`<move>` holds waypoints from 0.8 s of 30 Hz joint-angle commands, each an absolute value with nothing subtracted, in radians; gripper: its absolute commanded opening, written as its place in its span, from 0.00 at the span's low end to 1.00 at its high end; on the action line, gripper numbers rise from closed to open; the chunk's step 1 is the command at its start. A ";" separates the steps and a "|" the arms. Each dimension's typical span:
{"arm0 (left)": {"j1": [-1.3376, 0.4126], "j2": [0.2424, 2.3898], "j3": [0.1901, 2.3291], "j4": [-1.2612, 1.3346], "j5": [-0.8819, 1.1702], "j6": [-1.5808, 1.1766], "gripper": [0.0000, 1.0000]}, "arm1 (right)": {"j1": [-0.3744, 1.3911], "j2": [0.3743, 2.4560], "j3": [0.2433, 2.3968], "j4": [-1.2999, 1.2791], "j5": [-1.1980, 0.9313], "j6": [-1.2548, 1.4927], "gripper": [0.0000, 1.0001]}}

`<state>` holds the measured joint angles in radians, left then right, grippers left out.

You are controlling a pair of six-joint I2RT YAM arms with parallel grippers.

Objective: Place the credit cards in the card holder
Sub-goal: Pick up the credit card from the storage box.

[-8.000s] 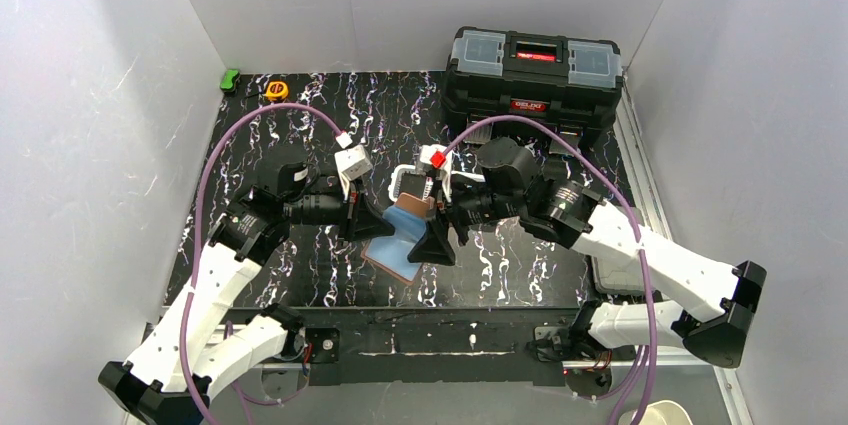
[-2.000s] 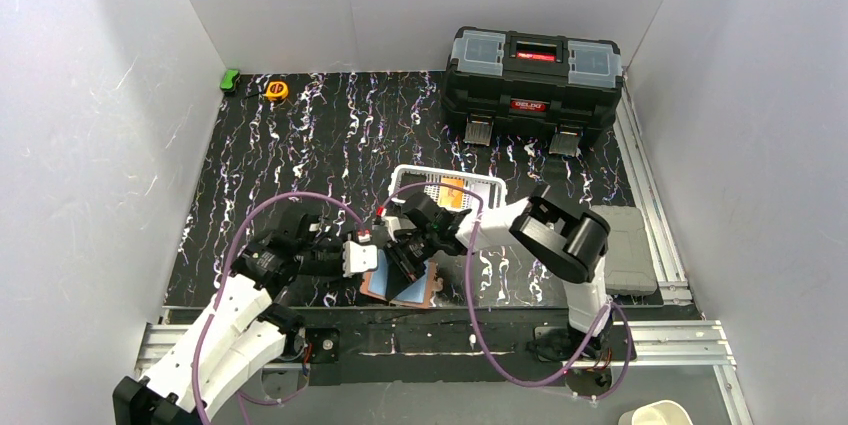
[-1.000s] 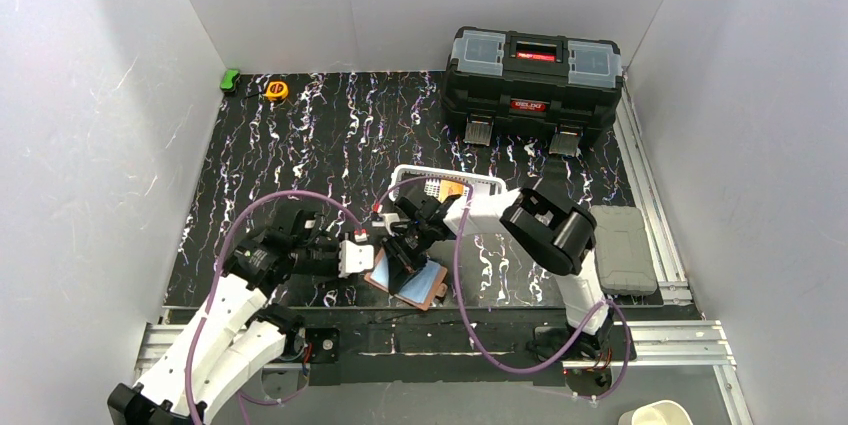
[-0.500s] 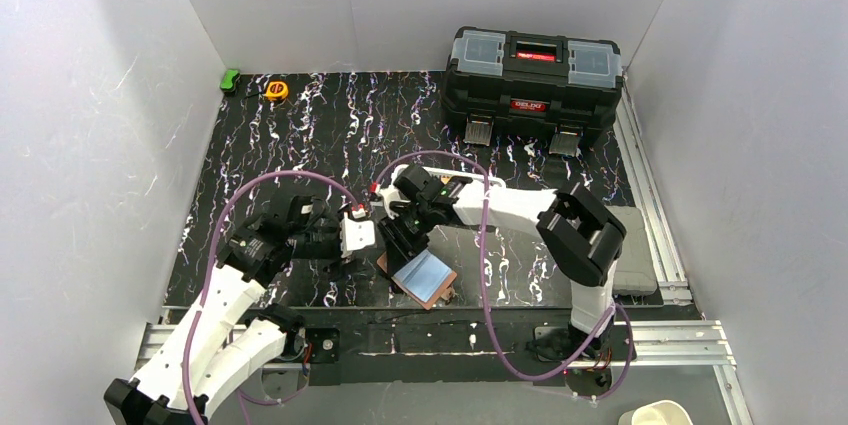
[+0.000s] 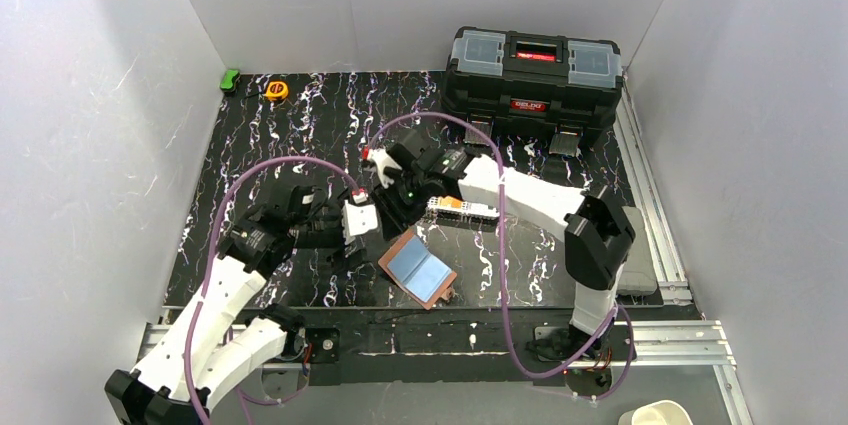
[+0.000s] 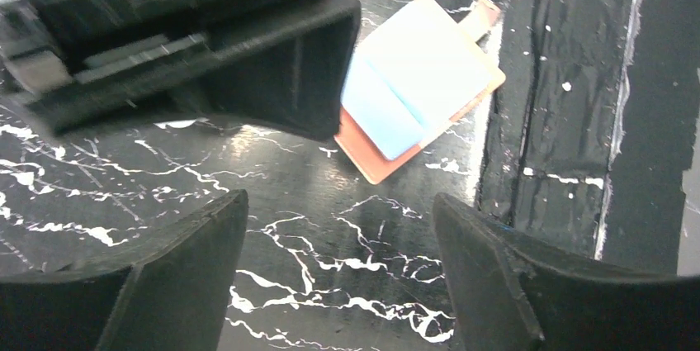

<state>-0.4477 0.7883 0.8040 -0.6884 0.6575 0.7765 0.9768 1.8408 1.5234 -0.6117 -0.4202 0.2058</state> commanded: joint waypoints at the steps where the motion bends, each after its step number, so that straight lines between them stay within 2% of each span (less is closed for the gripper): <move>1: -0.430 0.815 0.879 -0.632 0.624 0.700 0.85 | 0.927 1.753 1.661 -0.808 -0.125 0.152 0.45; 4: -0.407 0.852 0.921 -0.591 0.605 0.659 0.91 | 0.890 1.649 1.658 -0.786 0.169 0.188 0.51; 5: -0.396 0.865 0.935 -0.571 0.600 0.638 0.94 | 0.878 1.625 1.635 -0.749 0.268 0.228 0.59; 6: -0.385 0.881 0.948 -0.547 0.596 0.613 0.97 | 0.860 1.586 1.601 -0.721 0.304 0.268 0.87; 7: -0.376 0.898 0.963 -0.522 0.592 0.585 0.98 | 0.824 1.528 1.530 -0.654 0.294 0.308 0.97; 8: -0.368 0.919 0.976 -0.501 0.587 0.561 0.98 | 0.774 1.498 1.469 -0.589 0.173 0.334 0.98; 10: -0.358 0.974 1.019 -0.484 0.574 0.526 0.98 | 0.695 1.484 1.410 -0.524 -0.026 0.360 0.99; 18: -0.350 1.294 1.187 -0.414 0.513 0.563 0.98 | 0.668 1.601 1.433 -0.452 -0.164 0.419 0.97; 24: -0.350 1.519 1.246 -0.299 0.514 0.667 0.98 | 0.543 1.703 1.327 -0.191 -0.402 0.657 0.71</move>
<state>-0.3553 1.4303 1.2098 -0.3813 0.5133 0.5831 0.6250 1.6653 1.3884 -0.4091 -0.2237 0.4732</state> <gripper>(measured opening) 0.982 0.758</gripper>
